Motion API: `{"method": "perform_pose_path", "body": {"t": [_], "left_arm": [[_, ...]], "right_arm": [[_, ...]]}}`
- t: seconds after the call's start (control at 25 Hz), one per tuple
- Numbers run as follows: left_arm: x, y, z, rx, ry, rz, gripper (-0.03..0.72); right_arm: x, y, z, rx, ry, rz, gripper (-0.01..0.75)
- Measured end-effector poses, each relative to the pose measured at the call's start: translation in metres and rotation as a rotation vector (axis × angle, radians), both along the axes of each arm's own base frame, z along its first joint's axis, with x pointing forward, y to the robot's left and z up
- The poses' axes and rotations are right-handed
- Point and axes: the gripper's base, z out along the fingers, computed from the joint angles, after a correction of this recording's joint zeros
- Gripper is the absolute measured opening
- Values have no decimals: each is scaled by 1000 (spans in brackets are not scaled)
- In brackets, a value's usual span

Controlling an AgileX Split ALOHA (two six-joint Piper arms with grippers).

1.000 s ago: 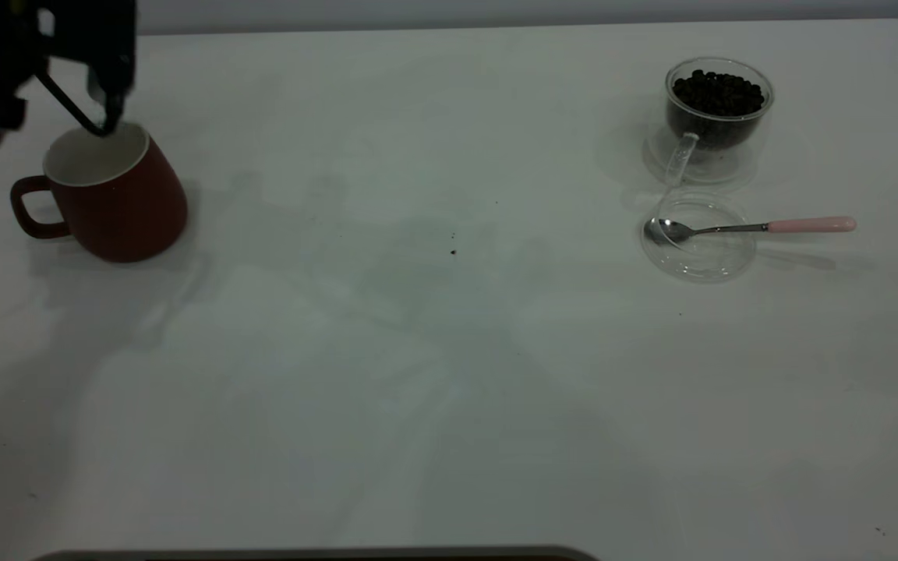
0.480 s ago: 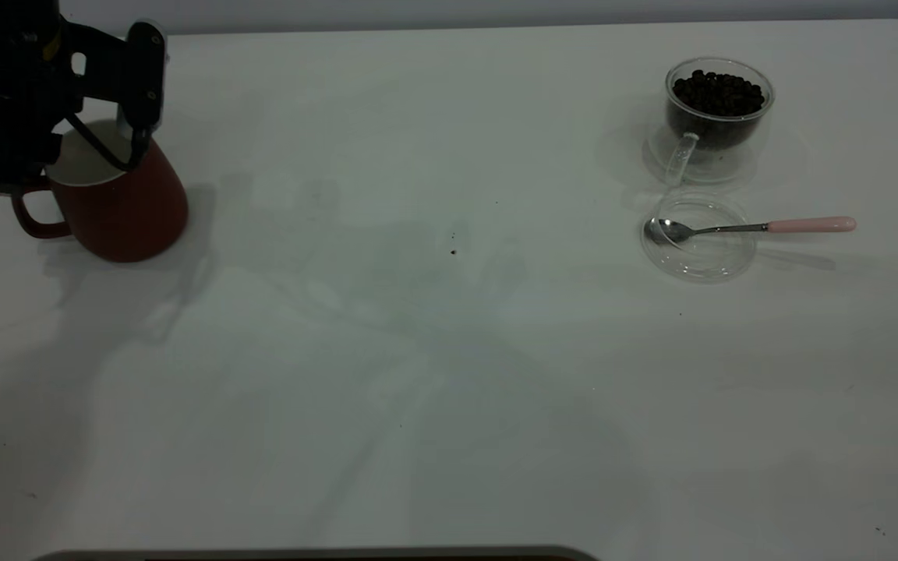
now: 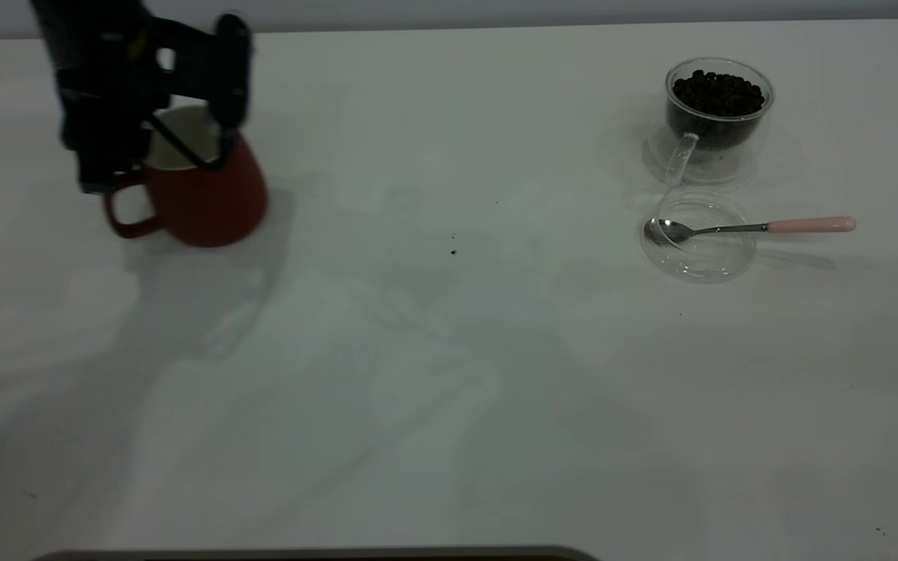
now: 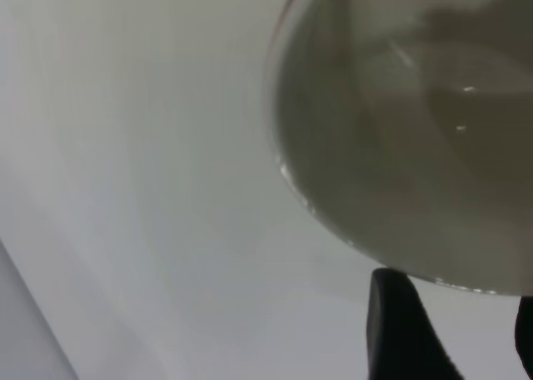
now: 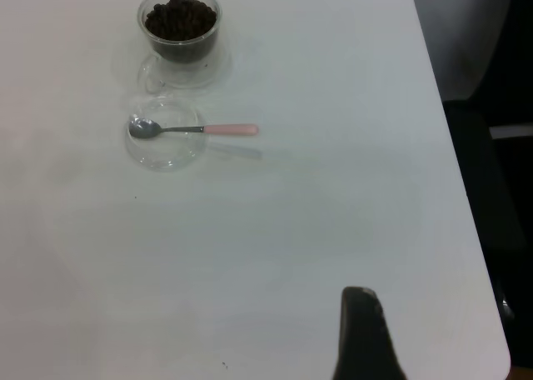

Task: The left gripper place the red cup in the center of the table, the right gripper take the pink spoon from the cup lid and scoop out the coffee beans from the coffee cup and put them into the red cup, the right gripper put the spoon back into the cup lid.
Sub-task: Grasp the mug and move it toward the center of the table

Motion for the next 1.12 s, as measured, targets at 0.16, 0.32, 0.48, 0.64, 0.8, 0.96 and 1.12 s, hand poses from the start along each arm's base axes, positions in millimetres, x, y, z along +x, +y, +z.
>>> {"method": "perform_pose_path", "body": {"t": [0.16,0.32,0.48,0.64,0.8,0.96,1.12], "left_arm": [[-7,-31,0,-41,-18,-61,409],[-15,-61,-1,-128,-50,-79,408],[-20,-82,0,-201,-74,-88,407],[-24,-96,0,-289,-99,-58,407],[-23,-103,-1,-426,-133,43,407],[-22,-105,2,-465,-149,108,407],[-18,-96,31,-382,-201,183,407]], "right_arm": [[0,0,0,0,0,0,519],[0,0,0,0,0,0,519],[0,0,0,0,0,0,519],[0,0,0,0,0,0,519],[0,0,0,0,0,0,519],[0,0,0,0,0,0,519],[0,0,0,0,0,0,519]]}}
